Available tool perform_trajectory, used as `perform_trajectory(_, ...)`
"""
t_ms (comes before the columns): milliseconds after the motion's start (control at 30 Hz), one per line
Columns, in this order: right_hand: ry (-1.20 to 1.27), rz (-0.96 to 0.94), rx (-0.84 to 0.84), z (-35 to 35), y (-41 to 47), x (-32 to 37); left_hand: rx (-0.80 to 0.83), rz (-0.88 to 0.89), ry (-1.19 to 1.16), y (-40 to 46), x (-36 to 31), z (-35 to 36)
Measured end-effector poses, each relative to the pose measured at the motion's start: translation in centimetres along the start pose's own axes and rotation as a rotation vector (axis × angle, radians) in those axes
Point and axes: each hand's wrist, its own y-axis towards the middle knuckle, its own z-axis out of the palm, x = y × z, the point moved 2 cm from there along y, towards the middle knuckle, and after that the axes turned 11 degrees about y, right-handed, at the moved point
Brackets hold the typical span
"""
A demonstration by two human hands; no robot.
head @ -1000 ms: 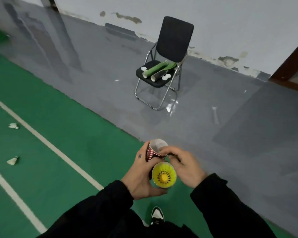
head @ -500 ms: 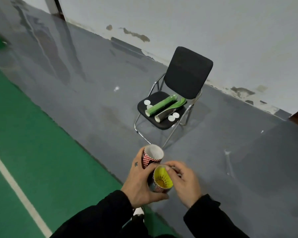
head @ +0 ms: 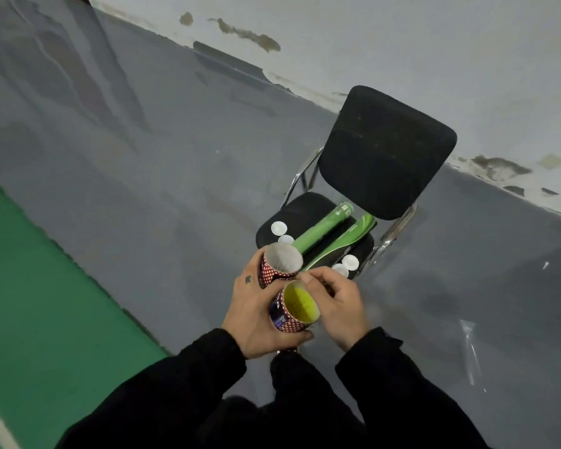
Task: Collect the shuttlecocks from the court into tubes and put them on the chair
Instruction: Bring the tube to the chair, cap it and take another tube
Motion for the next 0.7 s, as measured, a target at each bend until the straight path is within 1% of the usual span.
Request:
perform_trajectory(100,0.037,0.065,-0.018,1.1,7.8,0.1,0.026,-0.057,0.061,5.9,3.9,-0.7)
perform_trajectory(167,0.065,0.12,-0.073,1.5,12.1,-0.2,0.033,-0.095,0.065,9.0,6.6,-1.4)
perform_trajectory(233,0.016,0.152,-0.113,1.9,16.6,-1.0,0.052,-0.107,0.059,12.2,9.8,-1.9)
perform_trajectory(333,-0.091,0.271,-0.18,2.4,22.8,-4.9,0.124,-0.177,0.073,16.8,15.3,-1.6)
perform_trajectory(467,-0.269,0.392,-0.246,3.7,30.1,-11.2,0.262,-0.18,0.068,22.2,23.0,0.2)
perform_trajectory(600,-0.422,0.532,-0.337,5.5,36.0,-18.1,0.355,-0.108,0.041,26.3,30.3,2.9)
perform_trajectory(700,-0.53,0.616,-0.348,6.9,39.6,-23.9,0.471,-0.082,0.047,28.5,34.8,5.0)
